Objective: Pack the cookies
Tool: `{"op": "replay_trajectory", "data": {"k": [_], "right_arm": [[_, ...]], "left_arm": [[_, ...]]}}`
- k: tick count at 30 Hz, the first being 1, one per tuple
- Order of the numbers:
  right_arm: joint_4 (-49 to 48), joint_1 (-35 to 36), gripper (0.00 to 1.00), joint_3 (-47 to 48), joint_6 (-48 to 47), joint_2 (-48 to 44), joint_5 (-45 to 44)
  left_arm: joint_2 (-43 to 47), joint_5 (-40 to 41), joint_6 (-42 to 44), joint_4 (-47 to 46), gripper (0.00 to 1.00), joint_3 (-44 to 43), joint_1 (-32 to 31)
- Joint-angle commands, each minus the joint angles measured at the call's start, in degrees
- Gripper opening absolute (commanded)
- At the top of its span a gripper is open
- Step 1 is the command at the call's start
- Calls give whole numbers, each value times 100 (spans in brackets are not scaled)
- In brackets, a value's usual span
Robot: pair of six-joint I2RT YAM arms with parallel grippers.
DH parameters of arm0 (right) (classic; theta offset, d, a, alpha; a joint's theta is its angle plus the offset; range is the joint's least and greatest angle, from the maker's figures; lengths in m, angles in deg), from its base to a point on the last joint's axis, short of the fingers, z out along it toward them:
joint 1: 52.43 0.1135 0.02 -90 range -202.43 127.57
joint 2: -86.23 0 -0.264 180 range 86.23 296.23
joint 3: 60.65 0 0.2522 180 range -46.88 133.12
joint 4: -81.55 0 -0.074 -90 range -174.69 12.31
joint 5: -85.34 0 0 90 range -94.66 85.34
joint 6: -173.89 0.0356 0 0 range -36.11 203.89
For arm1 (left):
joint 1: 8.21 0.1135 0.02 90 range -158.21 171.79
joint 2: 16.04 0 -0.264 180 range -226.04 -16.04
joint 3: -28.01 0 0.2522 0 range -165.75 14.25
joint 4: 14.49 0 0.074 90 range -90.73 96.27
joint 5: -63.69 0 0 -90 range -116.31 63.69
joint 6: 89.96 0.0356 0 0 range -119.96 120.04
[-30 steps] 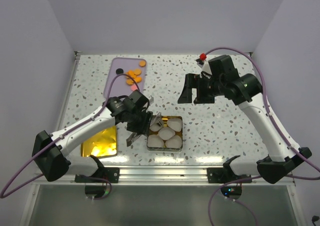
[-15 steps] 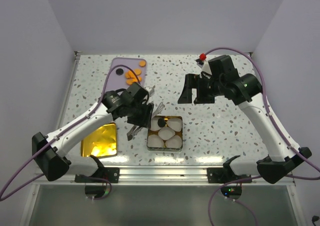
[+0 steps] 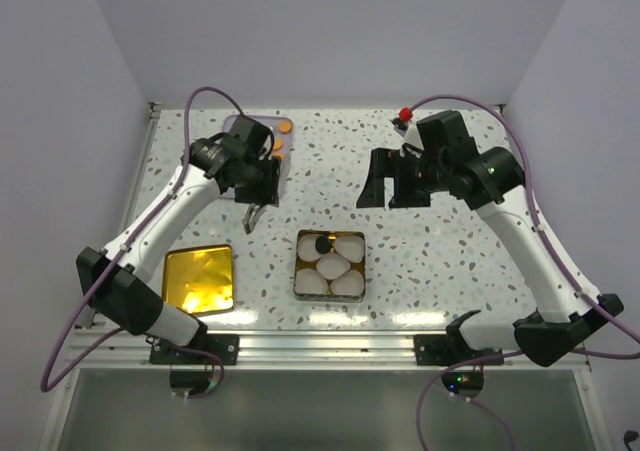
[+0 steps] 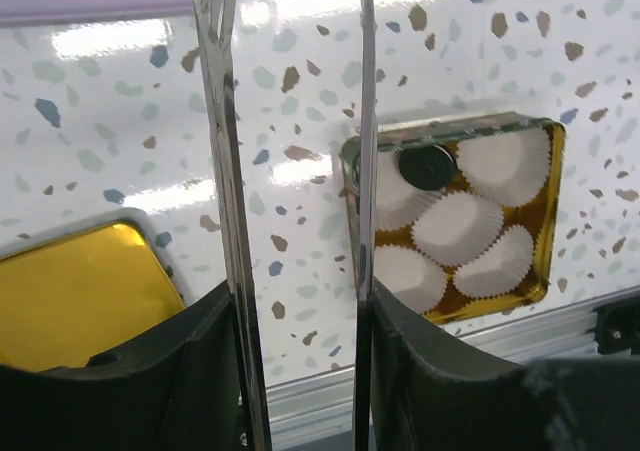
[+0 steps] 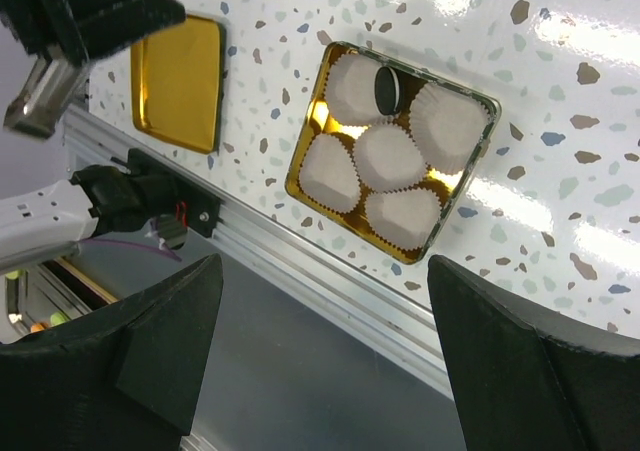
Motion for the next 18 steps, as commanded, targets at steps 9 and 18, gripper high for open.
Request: {"op": "replay_trajectory", "data": {"k": [9, 18], "right_arm": [[286, -25, 87, 22, -46, -166, -294], [444, -25, 87, 180, -116, -17, -452]], "left_arm": [[-1830, 306, 620, 75, 56, -1181, 831], [-2464, 298, 840, -39, 63, -1217, 971]]}}
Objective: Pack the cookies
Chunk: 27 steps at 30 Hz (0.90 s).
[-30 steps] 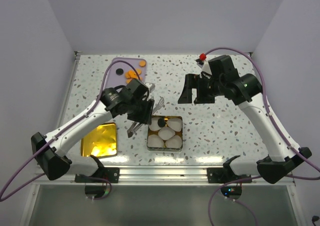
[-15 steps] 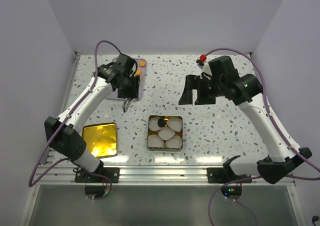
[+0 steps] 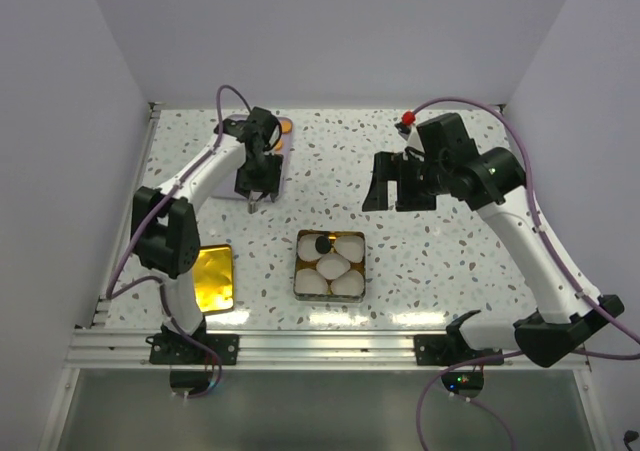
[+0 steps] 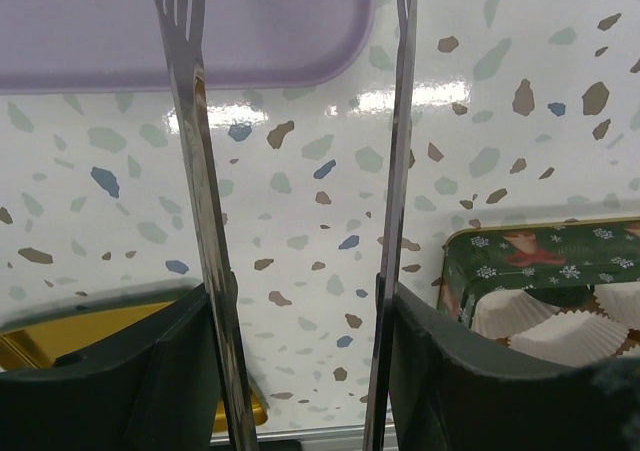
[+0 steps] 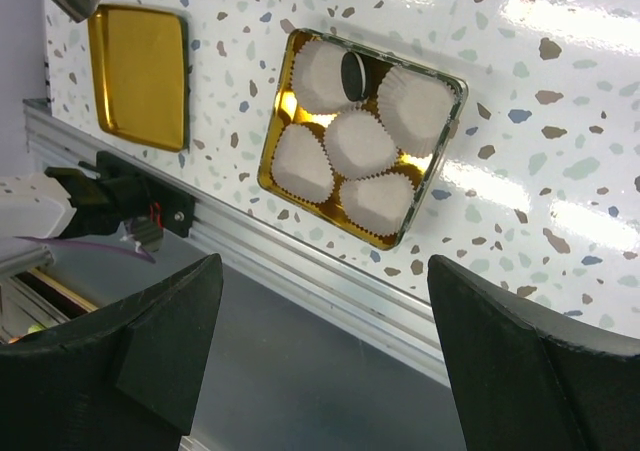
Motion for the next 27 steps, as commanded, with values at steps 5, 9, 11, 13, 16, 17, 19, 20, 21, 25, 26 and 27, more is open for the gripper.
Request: {"op": "replay_trajectory", "data": {"k": [5, 9, 11, 13, 16, 17, 19, 20, 21, 25, 26, 27], "right_arm": [[272, -25, 87, 432, -235, 240, -181], [325, -25, 87, 556, -323, 372, -172], [334, -25, 87, 591, -349, 434, -146], [351, -25, 87, 617, -384, 469, -146], [360, -25, 87, 635, -437, 513, -163], [360, -34, 87, 635, -446, 548, -164], [360, -34, 87, 635, -481, 557, -164], [360, -34, 87, 635, -490, 574, -164], [360, -34, 87, 635, -516, 592, -155], [378, -42, 87, 679, -551, 645, -155], [386, -42, 87, 679, -569, 645, -155], [386, -51, 87, 688, -586, 654, -155]], "left_arm": [[-190, 130, 236, -63, 63, -205, 93], [-295, 130, 245, -107, 63, -205, 119], [-322, 121, 228, -125, 63, -214, 128], [-392, 95, 228, -133, 63, -214, 137], [-480, 77, 219, -151, 62, -205, 137], [-506, 86, 202, -151, 62, -214, 137], [-541, 104, 210, -168, 62, -231, 137], [-568, 104, 201, -160, 61, -240, 146], [-594, 95, 201, -160, 61, -249, 146], [-673, 95, 184, -107, 59, -336, 155], [-691, 104, 166, -98, 58, -354, 155], [-691, 104, 166, -98, 58, -363, 155]]}}
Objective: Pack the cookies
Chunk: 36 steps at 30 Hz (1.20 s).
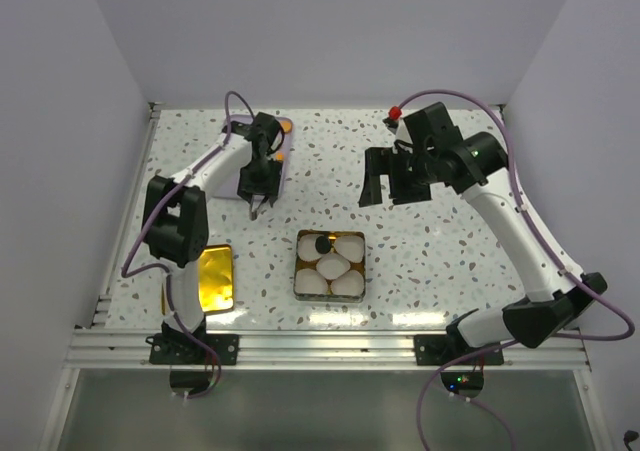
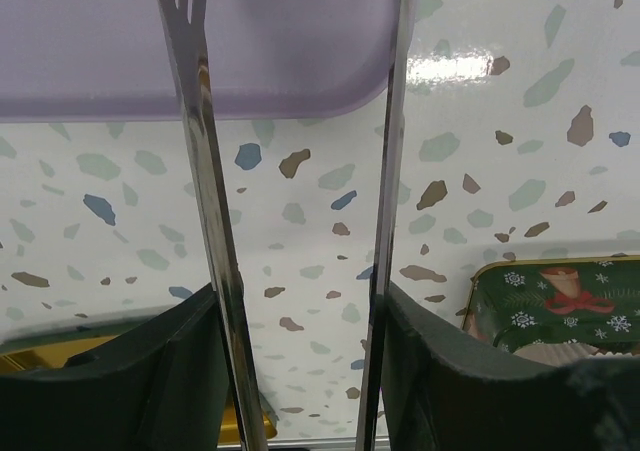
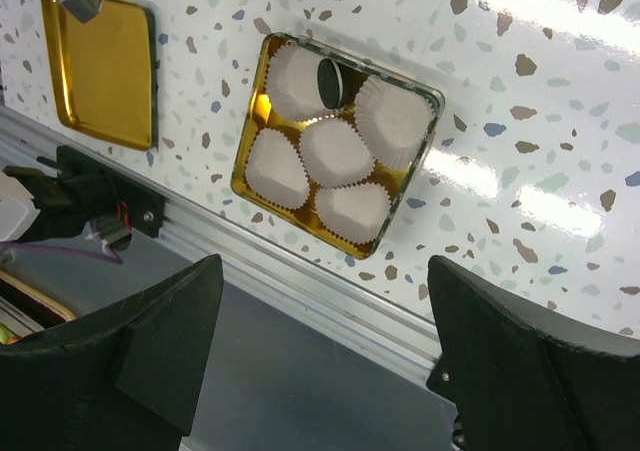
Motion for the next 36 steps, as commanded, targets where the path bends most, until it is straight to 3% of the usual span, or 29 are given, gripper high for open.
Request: {"op": "replay_trajectory", "data": {"k": [1, 22, 36], "right_arm": [[148, -45, 87, 233, -158, 26, -30], [280, -115, 87, 373, -264, -61, 225], [535, -115, 87, 1076, -106, -96, -109]], "left_arm": [[-46, 56, 39, -48, 58, -280, 67], [156, 205, 13, 409, 41, -834, 85], [1315, -226, -119, 576, 40, -1054, -231]]}}
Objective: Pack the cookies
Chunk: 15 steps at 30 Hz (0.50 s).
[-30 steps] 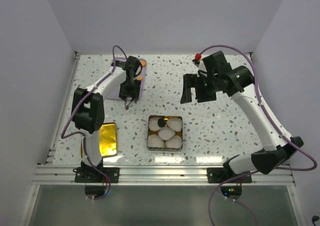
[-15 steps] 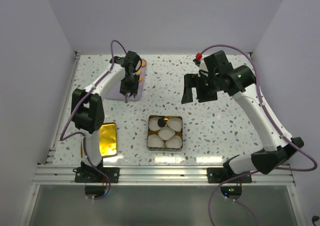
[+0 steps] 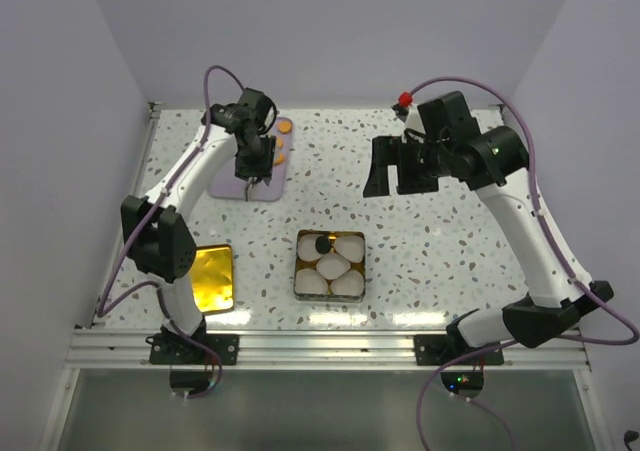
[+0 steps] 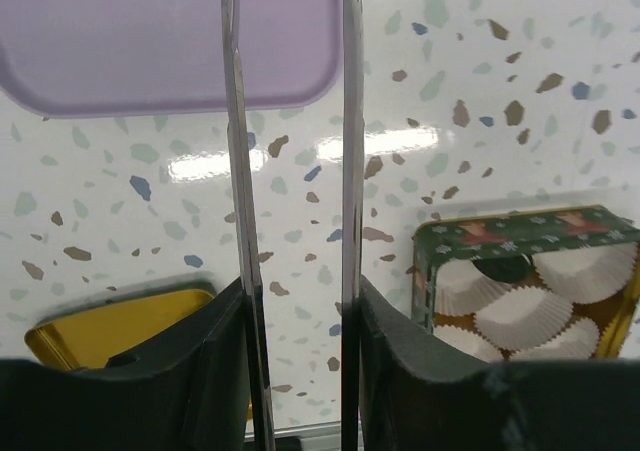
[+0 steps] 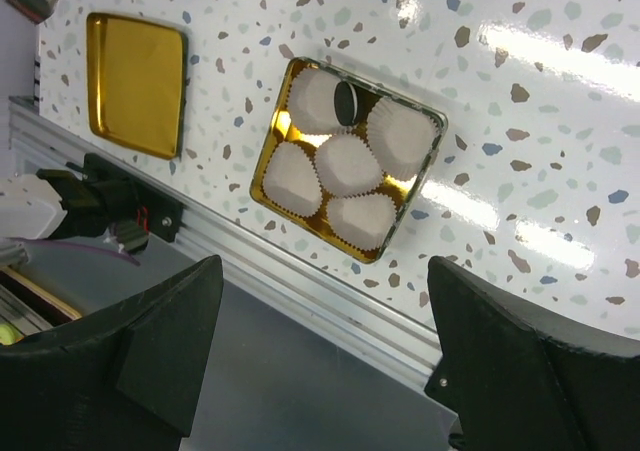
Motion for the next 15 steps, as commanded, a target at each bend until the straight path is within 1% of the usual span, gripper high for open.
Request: {"op": "replay_trajectory", "data": {"k": [1, 3, 4, 8, 9, 14, 15], "right_arm": [[190, -10, 87, 358, 74, -131, -238], [190, -19, 87, 393, 153, -219, -344], [198, -10, 87, 393, 188, -254, -379], [190, -19, 87, 314, 337, -544, -633], [198, -27, 87, 270, 355, -597, -721], [234, -28, 88, 173, 390, -869, -1064], [242, -28, 88, 165, 425, -905, -1221]], "left_arm": [[658, -210, -106, 58, 40, -256, -373], [834, -184, -97, 49, 40, -221, -602], [878, -149, -123, 58, 40, -194, -882], [1158, -149, -202, 58, 39, 16, -1577], [1229, -140, -246, -3, 39, 182, -1805], [1783, -289, -615, -450, 39, 754, -2483], [1862, -289, -720, -495, 39, 903, -2763]]}}
